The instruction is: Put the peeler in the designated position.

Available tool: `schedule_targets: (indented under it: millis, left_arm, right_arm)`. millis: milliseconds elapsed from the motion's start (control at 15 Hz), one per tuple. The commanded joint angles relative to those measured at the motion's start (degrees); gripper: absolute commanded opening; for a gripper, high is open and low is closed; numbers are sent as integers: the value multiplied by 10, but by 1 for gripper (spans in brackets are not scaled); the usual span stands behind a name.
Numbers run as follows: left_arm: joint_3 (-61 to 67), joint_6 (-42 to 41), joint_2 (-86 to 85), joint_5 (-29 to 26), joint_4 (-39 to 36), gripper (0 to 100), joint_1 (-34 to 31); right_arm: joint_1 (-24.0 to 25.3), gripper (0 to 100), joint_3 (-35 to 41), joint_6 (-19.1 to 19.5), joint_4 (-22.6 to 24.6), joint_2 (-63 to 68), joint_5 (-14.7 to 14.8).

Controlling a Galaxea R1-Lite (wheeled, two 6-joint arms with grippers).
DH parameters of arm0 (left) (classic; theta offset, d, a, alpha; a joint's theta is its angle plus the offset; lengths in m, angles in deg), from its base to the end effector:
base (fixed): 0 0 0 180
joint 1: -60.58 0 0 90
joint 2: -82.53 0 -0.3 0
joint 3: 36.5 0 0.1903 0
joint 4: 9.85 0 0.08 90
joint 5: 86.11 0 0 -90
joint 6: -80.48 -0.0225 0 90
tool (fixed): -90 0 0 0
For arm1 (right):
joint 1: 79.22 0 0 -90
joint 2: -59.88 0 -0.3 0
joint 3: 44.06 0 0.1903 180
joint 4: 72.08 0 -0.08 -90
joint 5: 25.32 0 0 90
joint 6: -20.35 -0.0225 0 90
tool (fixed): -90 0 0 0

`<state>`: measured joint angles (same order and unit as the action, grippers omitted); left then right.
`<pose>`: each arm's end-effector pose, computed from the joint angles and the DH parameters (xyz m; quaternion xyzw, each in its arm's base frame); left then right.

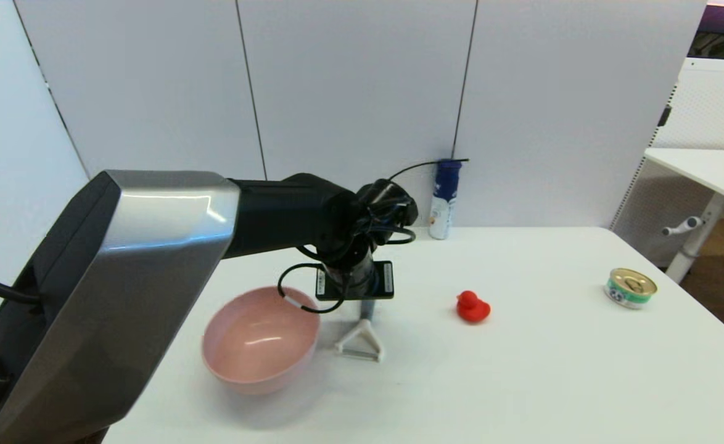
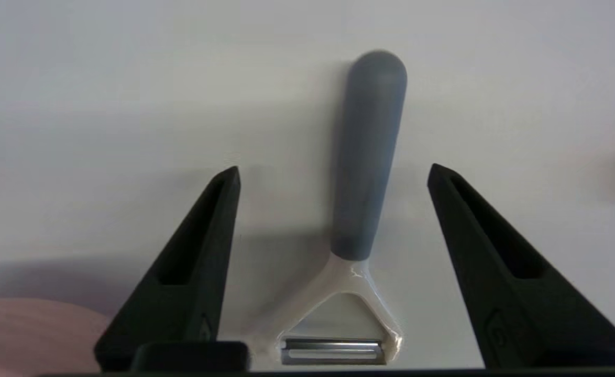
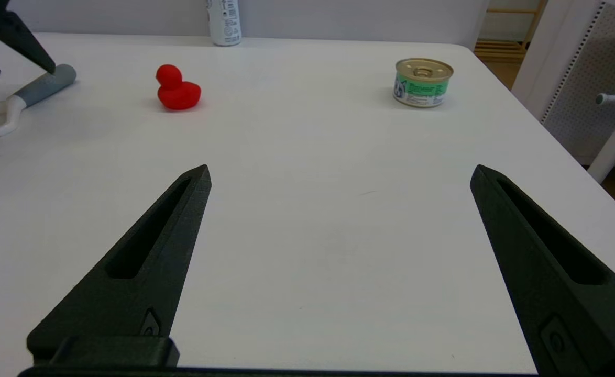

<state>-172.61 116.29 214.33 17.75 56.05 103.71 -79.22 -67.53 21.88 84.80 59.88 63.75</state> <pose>0.3235 -0.2956 0.1484 -0.0231 0.4949 -0.0682 0.8660 -0.0229 0.0004 0.0764 -0.0134 -0.0032 0.0081 0.9999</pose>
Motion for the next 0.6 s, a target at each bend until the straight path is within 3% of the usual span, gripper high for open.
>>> schedule_targets:
  millis: [67, 333, 600]
  left_arm:
    - [0, -5, -54, 10, -15, 100, -1]
    - [7, -39, -141, 87, -35, 100, -29]
    - [83, -157, -310, 96, -33, 100, -118]
  right_arm:
    - [1, 100, 0, 0, 0, 0, 0]
    - [0, 100, 0, 0, 0, 0, 0]
    - [1, 100, 0, 0, 0, 0, 0]
